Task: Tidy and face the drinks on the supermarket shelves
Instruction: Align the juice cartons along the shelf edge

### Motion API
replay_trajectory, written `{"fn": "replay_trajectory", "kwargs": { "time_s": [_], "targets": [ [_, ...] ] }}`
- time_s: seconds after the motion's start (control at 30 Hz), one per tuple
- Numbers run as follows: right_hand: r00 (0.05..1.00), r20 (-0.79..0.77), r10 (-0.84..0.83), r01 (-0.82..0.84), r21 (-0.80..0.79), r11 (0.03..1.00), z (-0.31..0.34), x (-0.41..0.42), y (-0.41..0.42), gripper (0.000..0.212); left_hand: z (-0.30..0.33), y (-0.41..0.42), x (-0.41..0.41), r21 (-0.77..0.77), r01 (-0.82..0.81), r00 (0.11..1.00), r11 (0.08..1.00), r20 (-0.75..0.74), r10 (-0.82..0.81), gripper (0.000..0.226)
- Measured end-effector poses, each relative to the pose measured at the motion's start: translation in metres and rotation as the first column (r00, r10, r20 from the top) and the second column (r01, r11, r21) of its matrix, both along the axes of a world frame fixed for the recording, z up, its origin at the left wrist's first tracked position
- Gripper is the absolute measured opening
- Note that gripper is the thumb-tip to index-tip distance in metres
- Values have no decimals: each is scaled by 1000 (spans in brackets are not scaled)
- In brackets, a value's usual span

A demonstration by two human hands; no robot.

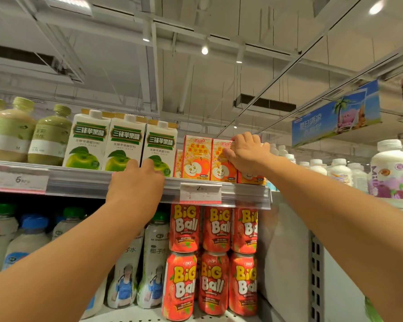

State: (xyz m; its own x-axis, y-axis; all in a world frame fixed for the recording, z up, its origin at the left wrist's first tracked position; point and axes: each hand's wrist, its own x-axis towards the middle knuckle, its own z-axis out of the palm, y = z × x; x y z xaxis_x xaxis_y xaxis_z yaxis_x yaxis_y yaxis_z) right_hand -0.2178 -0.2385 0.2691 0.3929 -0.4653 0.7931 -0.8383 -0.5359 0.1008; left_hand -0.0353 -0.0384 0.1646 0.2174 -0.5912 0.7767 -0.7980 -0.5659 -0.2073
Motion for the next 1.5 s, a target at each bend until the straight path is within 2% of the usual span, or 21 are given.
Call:
{"fn": "replay_trajectory", "kwargs": {
  "time_s": [0.2,0.37,0.53,0.67,0.73,0.83,0.97,1.03,1.13,1.27,1.33,1.4,1.5],
  "targets": [
    [993,87,77,-57,-211,976,-19,2,-8,60,-1,-1,1,-5,-12,1000,1000,12,12,48],
    [991,101,86,-64,-199,978,-20,6,-6,57,-1,-3,2,-13,-16,1000,1000,16,16,49],
    [996,54,66,-57,-150,987,-26,1,11,66,-2,-2,3,-15,-23,999,1000,44,24,46],
    [973,40,229,-211,-269,940,-72,15,54,62,-1,1,2,-21,0,999,1000,39,1,47],
    [954,-14,298,-295,-208,933,-103,27,74,59,-3,3,3,-26,13,999,1000,42,-12,46],
    [970,-107,219,-232,-134,964,-132,36,76,57,-8,2,8,-41,20,997,999,75,-17,45],
    [982,-94,163,-175,-143,974,-135,40,70,58,-8,-1,10,-56,52,997,997,62,-48,46],
    [985,-92,149,-158,-92,983,-137,42,78,60,-7,3,11,-28,96,995,995,11,-96,49],
    [983,-55,176,-176,2,984,-156,41,103,66,-17,16,22,23,226,973,974,-61,-225,66],
    [958,-92,272,-261,116,958,-220,42,152,70,-82,52,57,14,384,917,923,108,-384,71],
    [954,-148,260,-224,222,949,-253,49,172,68,-129,76,82,32,426,902,904,65,-427,63],
    [948,-199,250,-184,300,936,-283,66,192,64,-173,100,113,120,382,924,916,-27,-382,59],
    [943,-196,271,-171,415,894,-317,110,222,62,-221,137,166,221,317,946,922,-138,-293,64]
  ]
}}
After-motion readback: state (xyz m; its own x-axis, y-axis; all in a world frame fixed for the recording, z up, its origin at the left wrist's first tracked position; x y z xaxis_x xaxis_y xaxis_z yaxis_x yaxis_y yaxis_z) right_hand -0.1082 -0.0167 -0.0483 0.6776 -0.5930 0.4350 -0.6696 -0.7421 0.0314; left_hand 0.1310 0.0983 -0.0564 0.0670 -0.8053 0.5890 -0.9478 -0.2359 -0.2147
